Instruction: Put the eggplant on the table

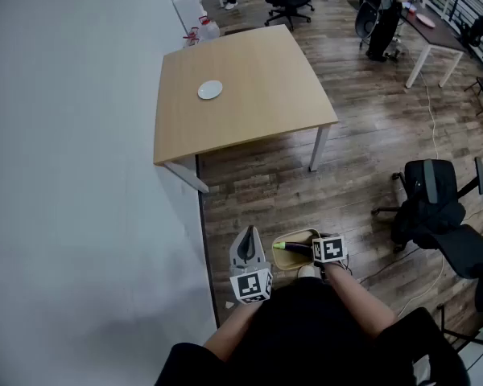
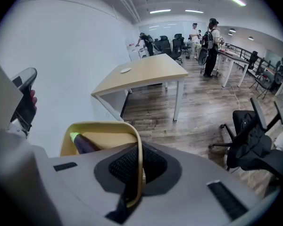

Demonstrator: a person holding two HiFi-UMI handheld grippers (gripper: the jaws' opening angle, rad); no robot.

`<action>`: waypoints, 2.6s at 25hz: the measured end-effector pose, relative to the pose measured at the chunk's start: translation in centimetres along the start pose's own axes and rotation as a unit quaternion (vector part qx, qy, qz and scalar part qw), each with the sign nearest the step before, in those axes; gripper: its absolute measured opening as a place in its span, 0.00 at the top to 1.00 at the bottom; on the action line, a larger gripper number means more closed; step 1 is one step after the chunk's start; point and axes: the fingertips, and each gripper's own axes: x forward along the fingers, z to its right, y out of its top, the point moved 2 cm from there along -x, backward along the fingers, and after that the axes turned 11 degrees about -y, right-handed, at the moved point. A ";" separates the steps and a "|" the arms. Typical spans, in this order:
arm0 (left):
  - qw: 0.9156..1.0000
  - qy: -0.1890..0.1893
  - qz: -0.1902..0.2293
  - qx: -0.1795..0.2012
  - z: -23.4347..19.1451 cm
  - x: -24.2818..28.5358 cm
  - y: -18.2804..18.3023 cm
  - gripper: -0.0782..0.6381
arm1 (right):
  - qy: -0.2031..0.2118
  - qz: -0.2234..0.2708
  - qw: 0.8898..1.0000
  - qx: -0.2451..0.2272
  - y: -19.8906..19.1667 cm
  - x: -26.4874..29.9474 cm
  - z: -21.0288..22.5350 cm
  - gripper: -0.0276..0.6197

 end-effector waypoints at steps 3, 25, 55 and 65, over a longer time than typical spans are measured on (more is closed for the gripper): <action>1.000 0.004 0.008 -0.003 -1.2 -0.4 0.7 0.87 | -0.003 -0.002 1.000 -0.001 0.0 0.0 -0.6 0.86; 0.998 0.057 -0.004 -0.011 1.5 1.3 -0.5 0.87 | 0.037 0.036 0.999 0.006 4.9 2.3 5.1 0.86; 0.997 -0.065 -0.020 -0.046 -13.1 26.4 -0.5 0.87 | -0.035 0.009 0.998 0.042 26.4 13.6 4.2 0.86; 0.995 -0.082 -0.013 -0.052 -19.7 30.5 0.5 0.87 | -0.041 0.023 0.998 0.048 33.7 15.8 0.9 0.86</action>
